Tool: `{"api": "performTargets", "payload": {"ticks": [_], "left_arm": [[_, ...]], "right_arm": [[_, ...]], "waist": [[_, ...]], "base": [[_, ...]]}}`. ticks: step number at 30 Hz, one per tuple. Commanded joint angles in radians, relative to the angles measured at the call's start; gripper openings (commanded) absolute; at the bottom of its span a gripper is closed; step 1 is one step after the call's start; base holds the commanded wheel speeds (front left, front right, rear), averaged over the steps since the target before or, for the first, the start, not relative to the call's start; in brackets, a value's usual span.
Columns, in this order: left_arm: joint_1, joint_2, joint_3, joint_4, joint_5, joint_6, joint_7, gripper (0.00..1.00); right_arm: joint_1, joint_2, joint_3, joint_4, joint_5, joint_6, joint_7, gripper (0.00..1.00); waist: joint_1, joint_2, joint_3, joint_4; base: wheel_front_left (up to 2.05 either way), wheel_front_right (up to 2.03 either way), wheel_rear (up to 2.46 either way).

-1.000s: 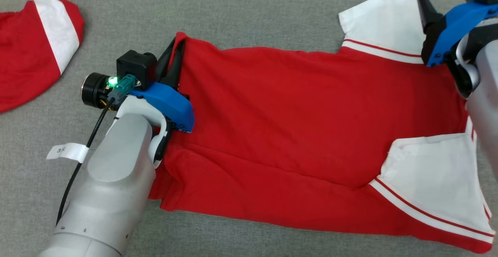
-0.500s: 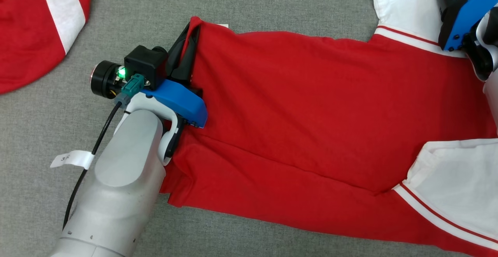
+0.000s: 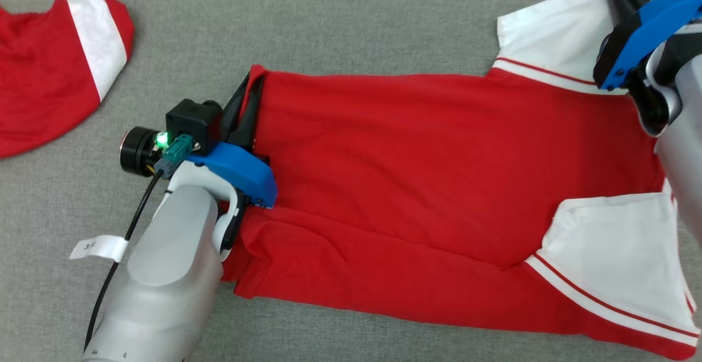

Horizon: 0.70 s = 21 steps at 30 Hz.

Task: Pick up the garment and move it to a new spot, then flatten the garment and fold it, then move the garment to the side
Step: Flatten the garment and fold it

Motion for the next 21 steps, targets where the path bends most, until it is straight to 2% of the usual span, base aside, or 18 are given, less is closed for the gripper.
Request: {"api": "performTargets", "payload": {"ticks": [1, 9, 21], "left_arm": [[0.019, 0.008, 0.011, 0.008, -0.002, -0.005, 0.001, 0.00], [0.042, 0.024, 0.027, 0.030, -0.001, -0.009, 0.000, 0.00], [0.095, 0.042, 0.068, 0.023, 0.009, -0.013, 0.001, 0.00]], "right_arm": [[0.038, 0.002, 0.013, -0.021, 0.035, 0.000, -0.014, 0.00], [0.127, -0.034, 0.074, -0.137, 0.134, 0.000, -0.079, 0.00], [0.430, -0.110, 0.106, -0.461, 0.279, 0.000, -0.175, 0.00]], "waist": [[0.0000, 0.0000, -0.048, -0.035], [0.0000, 0.0000, -0.096, -0.076], [0.0000, 0.0000, -0.149, -0.112]], "base": [[0.00, 0.00, 0.00], [0.00, 0.00, 0.00], [0.00, 0.00, 0.00]]}}
